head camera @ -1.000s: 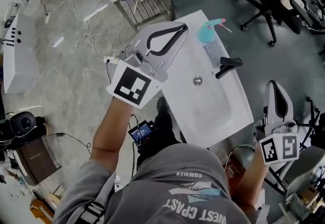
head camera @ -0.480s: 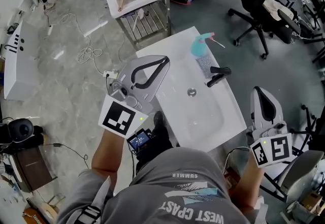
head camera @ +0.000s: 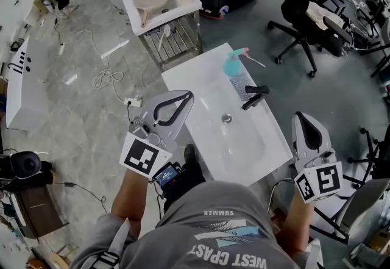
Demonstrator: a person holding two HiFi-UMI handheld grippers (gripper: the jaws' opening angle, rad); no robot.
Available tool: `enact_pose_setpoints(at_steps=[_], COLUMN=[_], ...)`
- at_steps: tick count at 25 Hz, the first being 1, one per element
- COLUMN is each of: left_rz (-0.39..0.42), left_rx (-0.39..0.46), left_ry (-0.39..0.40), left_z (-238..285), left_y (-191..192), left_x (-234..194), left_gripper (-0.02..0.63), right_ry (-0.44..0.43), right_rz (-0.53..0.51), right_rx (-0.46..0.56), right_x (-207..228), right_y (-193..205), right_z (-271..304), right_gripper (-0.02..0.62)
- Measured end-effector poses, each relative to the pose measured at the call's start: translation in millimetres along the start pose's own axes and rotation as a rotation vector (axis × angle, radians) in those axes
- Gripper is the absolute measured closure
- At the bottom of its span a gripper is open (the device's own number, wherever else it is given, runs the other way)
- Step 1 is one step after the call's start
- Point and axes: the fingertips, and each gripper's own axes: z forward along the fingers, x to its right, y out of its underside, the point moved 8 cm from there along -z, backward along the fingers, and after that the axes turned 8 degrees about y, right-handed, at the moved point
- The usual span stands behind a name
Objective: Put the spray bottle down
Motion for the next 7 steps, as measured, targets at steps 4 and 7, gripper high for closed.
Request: enact_pose_setpoints(at_steps=[4,7], left_rz=[-0.017,-0.034], left_rx=[-0.002,-0.008], left_ry=[0.002,0.003], left_z=[-3,-6], left_y=[-1,-2], left_x=[8,15], left_gripper=[0.603,0.603], right_ry=[-0.003,-0.006], right_rz=[0.003,0.006], right_rx=[-0.005,-0.007], right_x=[-1,-2], right_y=[1,0], right_z=[-6,-12], right_gripper=[0.597,0.595])
